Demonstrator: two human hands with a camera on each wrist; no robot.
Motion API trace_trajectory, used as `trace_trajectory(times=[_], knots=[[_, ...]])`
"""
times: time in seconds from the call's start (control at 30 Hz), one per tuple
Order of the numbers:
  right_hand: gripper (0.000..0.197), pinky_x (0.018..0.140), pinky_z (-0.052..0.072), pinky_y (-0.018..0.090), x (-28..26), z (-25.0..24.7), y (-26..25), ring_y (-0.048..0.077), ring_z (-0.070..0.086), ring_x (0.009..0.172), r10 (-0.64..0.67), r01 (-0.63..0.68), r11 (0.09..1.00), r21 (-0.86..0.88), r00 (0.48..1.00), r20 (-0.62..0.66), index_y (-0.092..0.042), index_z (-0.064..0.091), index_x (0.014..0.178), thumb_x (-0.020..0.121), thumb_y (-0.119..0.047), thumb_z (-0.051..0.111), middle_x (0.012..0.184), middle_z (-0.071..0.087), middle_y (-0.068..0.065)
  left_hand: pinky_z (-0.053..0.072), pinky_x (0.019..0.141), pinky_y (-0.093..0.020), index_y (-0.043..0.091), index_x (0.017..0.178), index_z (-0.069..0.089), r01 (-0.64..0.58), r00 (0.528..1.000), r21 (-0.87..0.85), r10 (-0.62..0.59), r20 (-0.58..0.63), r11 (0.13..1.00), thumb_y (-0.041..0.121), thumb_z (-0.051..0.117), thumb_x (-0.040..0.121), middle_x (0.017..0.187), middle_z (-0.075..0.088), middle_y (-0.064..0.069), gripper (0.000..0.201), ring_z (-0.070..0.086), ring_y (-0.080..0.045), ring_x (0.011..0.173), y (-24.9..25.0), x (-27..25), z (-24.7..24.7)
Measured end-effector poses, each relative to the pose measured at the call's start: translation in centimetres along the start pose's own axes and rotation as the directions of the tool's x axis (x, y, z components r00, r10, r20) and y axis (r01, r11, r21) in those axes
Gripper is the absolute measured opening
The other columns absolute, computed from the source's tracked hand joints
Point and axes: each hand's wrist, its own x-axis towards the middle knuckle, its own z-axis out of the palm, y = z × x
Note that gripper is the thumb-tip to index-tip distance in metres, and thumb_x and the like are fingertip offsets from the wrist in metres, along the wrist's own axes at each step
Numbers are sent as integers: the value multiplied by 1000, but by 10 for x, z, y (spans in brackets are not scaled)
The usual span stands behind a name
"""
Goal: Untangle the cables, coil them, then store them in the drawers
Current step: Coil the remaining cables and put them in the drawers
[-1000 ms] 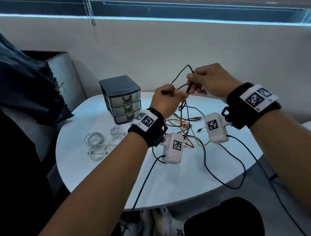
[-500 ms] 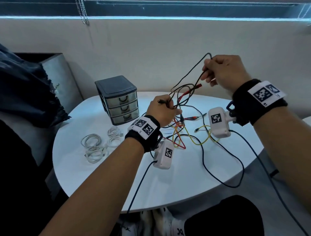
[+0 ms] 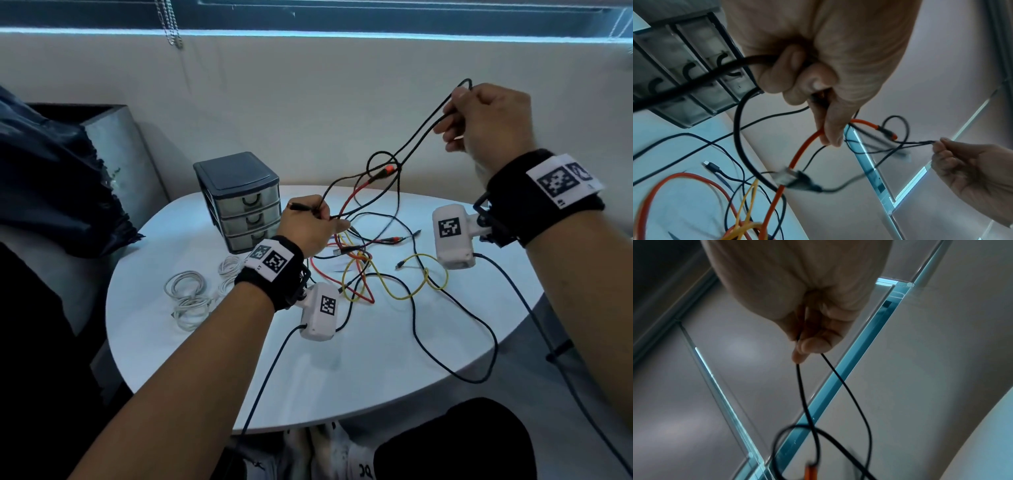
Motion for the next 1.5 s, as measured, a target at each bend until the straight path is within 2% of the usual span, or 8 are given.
trace_trajectory(times=[0.33, 0.47, 0.67, 0.9, 1.07, 1.23, 1.4, 1.5], knots=[[30, 48, 47, 23, 20, -21, -9, 13, 56, 47, 126, -121, 990, 76, 990, -65, -16, 54, 72, 100, -21, 46, 59, 66, 3, 42, 53, -9, 17, 62, 32, 143, 986, -69, -148, -72, 987, 8, 87, 72, 61, 45, 3, 56, 51, -8, 61, -29, 1, -11], [25, 56, 56, 29, 9, -13, -6, 17, 67, 61, 37, -38, 997, -69, 999, -17, -18, 60, 77, 99, -20, 48, 74, 70, 9, 53, 82, -38, 17, 69, 34, 91, 994, -103, -96, -45, 991, 31, 85, 76, 115, 69, -4, 53, 65, -14, 112, -7, 3, -4], [20, 58, 58, 33, 4, -11, -18, 20, 71, 69, -47, 54, 994, -96, 996, 70, -20, 62, 80, 97, -25, 52, 77, 72, 6, 26, 35, -14, 12, 90, 52, 23, 972, -310, -94, -214, 951, 47, 28, 106, 116, 72, -3, 45, 32, -8, 28, 41, 24, -45], [50, 73, 60, 37, -17, 25, 7, 20, 70, 96, 233, -236, 971, -26, 927, 293, -14, 43, 142, 95, -11, 61, 106, 69, 3, 44, 50, -16, 15, 109, 59, -29, 981, -34, 22, -191, 999, 47, 17, 107, 111, 64, 3, 53, 64, -17, 79, 87, 25, -93], [24, 75, 59, 46, -97, 66, 35, 26, 70, 85, 129, -38, 970, -242, 918, 376, -22, 61, 116, 93, -20, 65, 95, 70, 2, 42, 46, -13, 11, 128, 58, 38, 998, 87, -34, -46, 996, 51, 17, 105, 97, 71, -7, 62, 60, -12, 63, 71, 8, -109], [7, 75, 55, 36, -184, 108, 49, 14, 66, 75, 130, 33, 967, -251, 783, 608, -26, 69, 93, 93, -32, 64, 83, 68, -9, 37, 45, -16, 17, 106, 65, 5, 999, 62, -8, 42, 998, 50, 19, 106, 74, 66, 0, 57, 53, -11, 55, 57, -11, -105], [35, 108, 39, 41, -230, 134, 88, 20, 45, 130, 356, 452, 739, -499, 366, 860, -33, 59, 131, 101, -44, 44, 141, 51, -1, 36, 50, -21, 18, 93, 68, 13, 1000, -151, -14, -6, 988, 46, 24, 107, 75, 69, -2, 54, 57, -14, 59, 59, -34, -118], [34, 106, 39, 40, -196, 134, 127, 24, 44, 132, 446, 465, 664, -585, 381, 810, -31, 59, 129, 102, -41, 41, 139, 50, 2, 37, 52, -25, 17, 97, 68, 8, 1000, -187, -4, 19, 982, 49, 24, 106, 80, 70, -4, 55, 60, -20, 66, 66, -43, -134]])
